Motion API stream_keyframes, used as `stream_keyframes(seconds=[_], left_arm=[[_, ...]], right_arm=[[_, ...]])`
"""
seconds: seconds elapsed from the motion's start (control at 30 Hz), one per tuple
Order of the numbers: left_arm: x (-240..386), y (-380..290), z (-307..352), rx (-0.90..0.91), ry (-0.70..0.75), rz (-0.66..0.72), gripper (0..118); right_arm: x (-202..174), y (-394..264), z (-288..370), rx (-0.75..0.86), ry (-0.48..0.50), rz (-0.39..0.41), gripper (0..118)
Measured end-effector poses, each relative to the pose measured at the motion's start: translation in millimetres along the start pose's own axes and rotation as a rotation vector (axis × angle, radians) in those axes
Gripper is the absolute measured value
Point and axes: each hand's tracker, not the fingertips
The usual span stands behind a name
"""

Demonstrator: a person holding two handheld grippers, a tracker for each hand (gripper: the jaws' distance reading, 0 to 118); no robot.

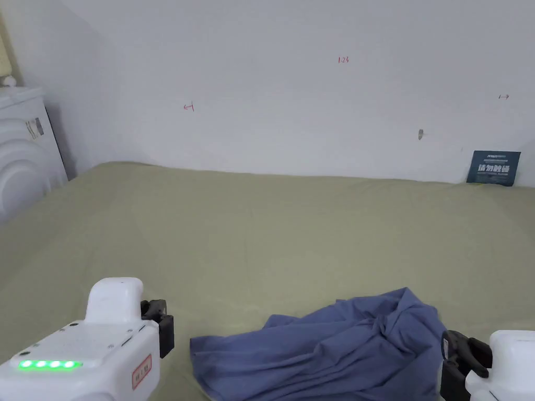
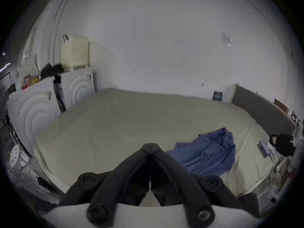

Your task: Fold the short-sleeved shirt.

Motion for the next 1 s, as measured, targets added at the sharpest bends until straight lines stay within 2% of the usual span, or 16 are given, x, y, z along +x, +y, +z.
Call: stream_keyframes(seconds=[0.27,0.3,0.33,0.37,0.4,0.43,0.47,0.5,0.6,0.67,0.7,0.77,0.8,0.83,0.87,1.0], left_arm=[[-18,-29,-195,-0.445,-0.055,-0.017,0],[-20,-34,-210,-0.466,-0.07,0.026,12],[-23,-39,-222,-0.485,-0.058,0.017,62],[-21,-41,-231,-0.51,-0.016,-0.02,62],[-20,-43,-240,-0.498,0.011,-0.039,77],[-21,-47,-247,-0.487,-0.001,-0.034,104],[-23,-52,-246,-0.463,0.03,-0.054,118],[-18,-52,-255,-0.491,0.03,-0.05,113],[-16,-61,-268,-0.563,0.028,-0.063,113],[-9,-62,-262,-0.536,0.049,-0.103,110],[-7,-58,-257,-0.538,0.042,-0.103,103],[-2,-48,-242,-0.517,0.021,-0.149,57],[-1,-47,-240,-0.525,-0.039,-0.147,17],[-3,-47,-241,-0.539,-0.079,-0.113,0],[-7,-43,-241,-0.556,-0.086,-0.063,0],[-4,-47,-242,-0.58,-0.083,-0.077,0]], right_arm=[[10,-19,-53,-0.128,-0.016,0.014,1],[13,-22,-59,-0.142,-0.019,0.012,1],[16,-25,-64,-0.149,-0.023,0.014,1],[18,-29,-69,-0.152,-0.028,0.019,1],[21,-32,-73,-0.166,-0.036,0.027,1],[24,-35,-78,-0.186,-0.043,0.03,1],[26,-38,-82,-0.198,-0.046,0.031,1],[29,-40,-83,-0.205,-0.047,0.029,1],[35,-45,-89,-0.231,-0.045,0.01,1],[39,-46,-94,-0.251,-0.048,0.007,1],[41,-47,-97,-0.259,-0.059,0.018,1],[49,-49,-106,-0.292,-0.087,0.042,1],[53,-49,-110,-0.297,-0.104,0.042,1],[60,-48,-116,-0.302,-0.113,0.036,1],[66,-47,-121,-0.303,-0.118,0.031,1],[100,-38,-165,-0.332,-0.145,0.018,1]])
